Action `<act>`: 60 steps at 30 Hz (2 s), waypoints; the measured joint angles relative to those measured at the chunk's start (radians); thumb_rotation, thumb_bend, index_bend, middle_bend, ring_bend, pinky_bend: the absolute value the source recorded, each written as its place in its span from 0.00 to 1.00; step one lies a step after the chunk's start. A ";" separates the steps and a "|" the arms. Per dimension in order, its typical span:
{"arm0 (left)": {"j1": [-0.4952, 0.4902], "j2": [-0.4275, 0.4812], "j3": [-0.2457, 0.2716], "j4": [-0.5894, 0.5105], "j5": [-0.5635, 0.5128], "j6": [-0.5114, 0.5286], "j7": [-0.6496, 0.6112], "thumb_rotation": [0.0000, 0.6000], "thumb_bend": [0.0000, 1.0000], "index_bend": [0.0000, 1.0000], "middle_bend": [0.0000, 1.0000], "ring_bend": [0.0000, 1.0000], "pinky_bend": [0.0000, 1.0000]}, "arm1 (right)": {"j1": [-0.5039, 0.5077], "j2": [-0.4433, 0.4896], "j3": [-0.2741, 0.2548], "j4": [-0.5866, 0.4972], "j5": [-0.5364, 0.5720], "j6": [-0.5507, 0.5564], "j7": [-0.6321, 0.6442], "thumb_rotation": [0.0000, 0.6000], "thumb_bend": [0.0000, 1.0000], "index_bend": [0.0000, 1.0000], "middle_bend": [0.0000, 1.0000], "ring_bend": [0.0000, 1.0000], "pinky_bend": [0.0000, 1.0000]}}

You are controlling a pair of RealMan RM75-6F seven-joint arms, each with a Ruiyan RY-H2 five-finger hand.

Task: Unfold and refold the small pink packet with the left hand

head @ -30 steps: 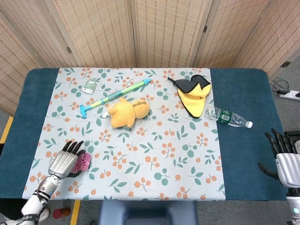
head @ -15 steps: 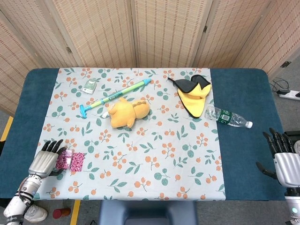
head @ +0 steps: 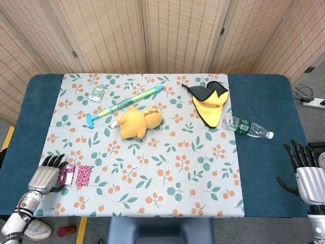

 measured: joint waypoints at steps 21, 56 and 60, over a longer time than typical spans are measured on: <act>0.001 0.001 -0.018 -0.016 -0.025 -0.030 0.018 0.94 0.32 0.13 0.00 0.00 0.00 | -0.004 0.004 -0.001 -0.008 0.005 0.000 -0.005 1.00 0.25 0.00 0.00 0.00 0.00; -0.063 -0.032 -0.029 -0.132 -0.066 -0.089 0.180 0.94 0.32 0.18 0.00 0.00 0.00 | -0.007 0.000 0.001 0.029 0.018 -0.010 0.036 1.00 0.25 0.00 0.00 0.00 0.00; -0.067 -0.035 -0.029 -0.131 -0.075 -0.093 0.187 0.94 0.32 0.18 0.00 0.00 0.00 | -0.007 -0.001 0.001 0.032 0.019 -0.011 0.039 1.00 0.25 0.00 0.00 0.00 0.00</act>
